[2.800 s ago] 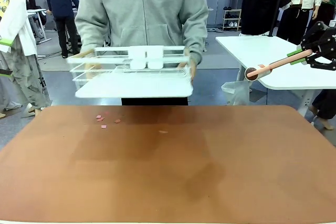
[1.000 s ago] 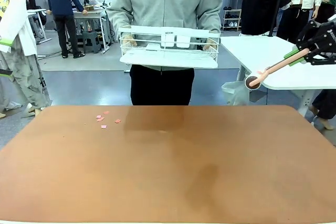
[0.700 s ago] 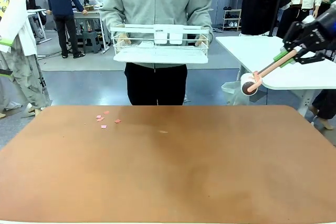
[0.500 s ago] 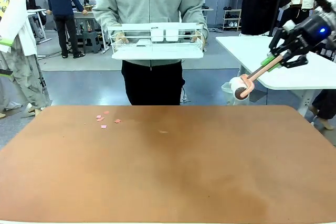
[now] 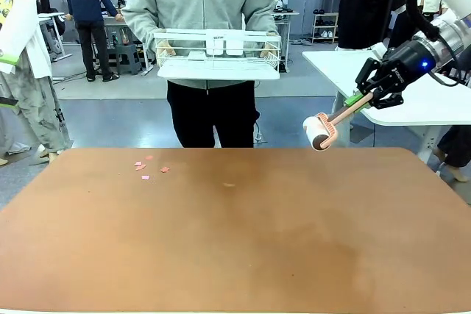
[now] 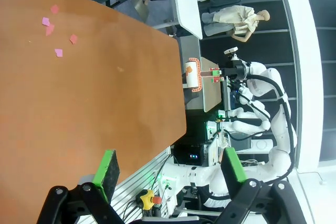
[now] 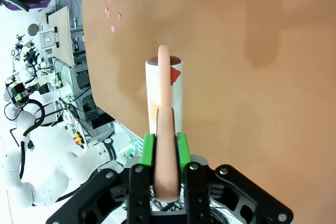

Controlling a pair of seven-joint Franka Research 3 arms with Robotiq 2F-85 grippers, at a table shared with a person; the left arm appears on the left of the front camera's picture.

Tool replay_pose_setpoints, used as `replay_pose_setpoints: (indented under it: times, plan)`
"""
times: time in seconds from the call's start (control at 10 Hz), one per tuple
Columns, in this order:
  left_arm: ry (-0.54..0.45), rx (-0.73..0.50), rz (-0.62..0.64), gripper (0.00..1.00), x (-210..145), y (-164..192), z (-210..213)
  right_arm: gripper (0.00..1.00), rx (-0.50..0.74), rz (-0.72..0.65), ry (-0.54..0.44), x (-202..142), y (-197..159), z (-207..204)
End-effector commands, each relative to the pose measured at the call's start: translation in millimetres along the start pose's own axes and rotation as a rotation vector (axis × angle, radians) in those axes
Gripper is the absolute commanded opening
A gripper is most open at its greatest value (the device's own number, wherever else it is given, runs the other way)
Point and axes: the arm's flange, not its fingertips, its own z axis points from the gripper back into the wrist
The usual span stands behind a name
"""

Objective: Clean the table.
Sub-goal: Clean the table with the Lint Roller when the human lifts the Dish drying rack.

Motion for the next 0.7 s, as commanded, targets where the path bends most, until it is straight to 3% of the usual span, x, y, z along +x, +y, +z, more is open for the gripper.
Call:
replay_pose_setpoints:
  times: [0.0,0.3,0.6]
  plan:
    - [-0.005,-0.015,-0.007,1.00,-1,-1,2,0.22,-0.014,0.001,0.013,-1,0,-2]
    - [-0.005,-0.015,-0.007,1.00,-1,-1,2,0.22,-0.006,-0.001,0.005,0,-2,-1]
    - [-0.005,-0.015,-0.007,1.00,-1,-1,2,0.22,0.096,0.067,0.012,55,4,-61]
